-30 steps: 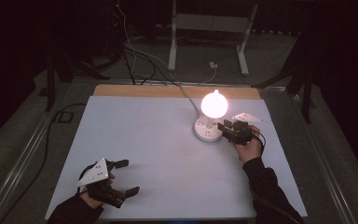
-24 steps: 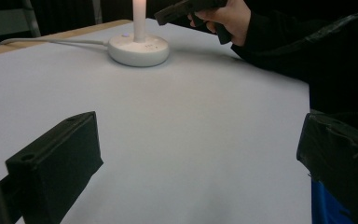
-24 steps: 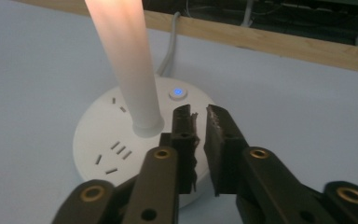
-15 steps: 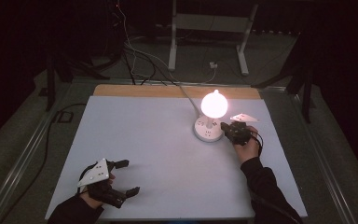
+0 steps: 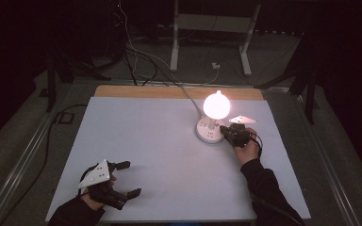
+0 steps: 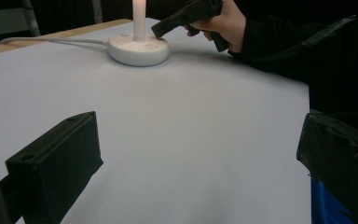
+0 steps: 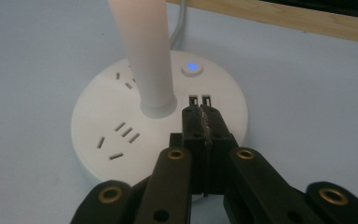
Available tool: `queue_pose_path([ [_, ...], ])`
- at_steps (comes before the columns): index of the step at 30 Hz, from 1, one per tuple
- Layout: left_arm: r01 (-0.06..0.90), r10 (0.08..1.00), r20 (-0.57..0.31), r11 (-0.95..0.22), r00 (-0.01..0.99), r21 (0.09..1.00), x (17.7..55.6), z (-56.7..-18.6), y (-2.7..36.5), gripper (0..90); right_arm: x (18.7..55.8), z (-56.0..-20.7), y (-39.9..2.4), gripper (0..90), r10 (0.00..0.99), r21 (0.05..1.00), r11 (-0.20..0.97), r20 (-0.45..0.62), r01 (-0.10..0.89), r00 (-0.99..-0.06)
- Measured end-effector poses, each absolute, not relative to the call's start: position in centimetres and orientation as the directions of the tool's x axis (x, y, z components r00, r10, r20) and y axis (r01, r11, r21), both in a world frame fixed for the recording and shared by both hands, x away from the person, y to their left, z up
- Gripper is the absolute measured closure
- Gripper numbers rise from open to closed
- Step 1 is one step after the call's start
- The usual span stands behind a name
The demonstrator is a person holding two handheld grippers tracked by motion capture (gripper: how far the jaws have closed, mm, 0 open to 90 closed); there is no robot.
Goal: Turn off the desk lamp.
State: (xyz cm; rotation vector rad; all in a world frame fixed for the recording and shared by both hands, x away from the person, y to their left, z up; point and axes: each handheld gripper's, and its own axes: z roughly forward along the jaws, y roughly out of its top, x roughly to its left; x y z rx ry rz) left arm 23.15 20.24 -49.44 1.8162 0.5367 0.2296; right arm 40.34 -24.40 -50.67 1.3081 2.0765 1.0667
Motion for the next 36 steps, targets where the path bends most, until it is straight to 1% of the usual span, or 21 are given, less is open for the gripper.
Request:
queue_pose_path([
  [15,0.243,0.471,-0.112,-0.227,0.875,0.943,23.1,-49.4,20.2,0.4,40.2,-51.0,-24.5,89.8,0.897,0.812,0.25,0.011,0.528,-0.442],
  [17,0.242,0.47,-0.111,-0.228,0.876,0.943,23.1,-49.4,20.2,0.3,40.1,-51.0,-24.5,89.8,0.893,0.816,0.267,-0.01,0.513,-0.45],
  [19,0.244,0.47,-0.115,-0.223,0.875,0.944,23.2,-49.4,20.2,0.3,40.2,-50.9,-24.6,89.7,0.898,0.812,0.248,0.012,0.529,-0.44],
  [22,0.242,0.47,-0.11,-0.231,0.876,0.942,23.1,-49.4,20.2,0.3,40.1,-50.2,-24.5,89.8,0.896,0.824,0.254,-0.004,0.507,-0.443],
  [27,0.246,0.471,-0.114,-0.228,0.875,0.942,23.2,-49.5,20.2,0.3,39.6,-48.2,-24.7,89.7,0.897,0.86,0.211,0.019,0.465,-0.442],
  [36,0.243,0.471,-0.111,-0.23,0.875,0.942,23.2,-49.5,20.2,0.3,39.6,-48.4,-24.5,89.7,0.895,0.854,0.224,0.011,0.47,-0.446],
])
